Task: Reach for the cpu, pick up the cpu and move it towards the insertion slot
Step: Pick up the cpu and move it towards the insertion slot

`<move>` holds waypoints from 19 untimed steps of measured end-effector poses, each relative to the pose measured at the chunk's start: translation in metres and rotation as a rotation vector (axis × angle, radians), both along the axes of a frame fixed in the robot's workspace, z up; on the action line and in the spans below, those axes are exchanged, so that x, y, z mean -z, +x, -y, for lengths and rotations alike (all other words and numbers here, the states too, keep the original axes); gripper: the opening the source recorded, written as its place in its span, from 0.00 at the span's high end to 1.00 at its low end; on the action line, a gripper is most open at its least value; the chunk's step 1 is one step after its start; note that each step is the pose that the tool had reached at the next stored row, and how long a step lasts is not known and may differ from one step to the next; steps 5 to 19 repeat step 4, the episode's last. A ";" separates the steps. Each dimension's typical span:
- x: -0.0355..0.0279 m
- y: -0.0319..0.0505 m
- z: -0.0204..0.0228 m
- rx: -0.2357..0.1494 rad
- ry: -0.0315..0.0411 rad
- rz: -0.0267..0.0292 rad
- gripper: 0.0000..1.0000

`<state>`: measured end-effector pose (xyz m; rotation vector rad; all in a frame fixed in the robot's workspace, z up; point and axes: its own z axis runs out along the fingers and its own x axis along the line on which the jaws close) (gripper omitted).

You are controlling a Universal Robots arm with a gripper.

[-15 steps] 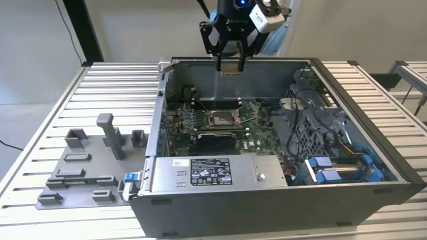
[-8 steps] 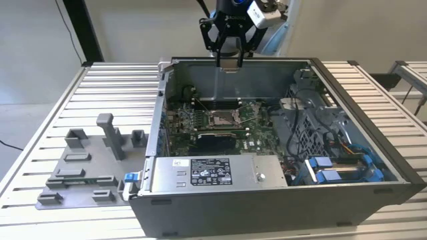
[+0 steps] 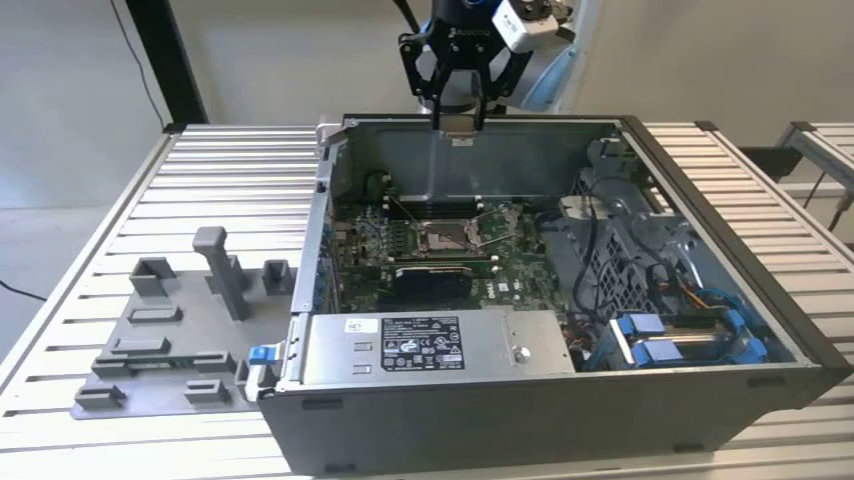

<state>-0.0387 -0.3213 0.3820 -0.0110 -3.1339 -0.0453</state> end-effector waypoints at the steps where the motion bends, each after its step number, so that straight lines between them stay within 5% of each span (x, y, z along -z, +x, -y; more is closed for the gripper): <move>1: 0.0000 0.0000 -0.0001 0.000 0.0001 0.0000 1.00; 19: 0.0000 0.0000 -0.0002 0.000 0.0001 0.0000 1.00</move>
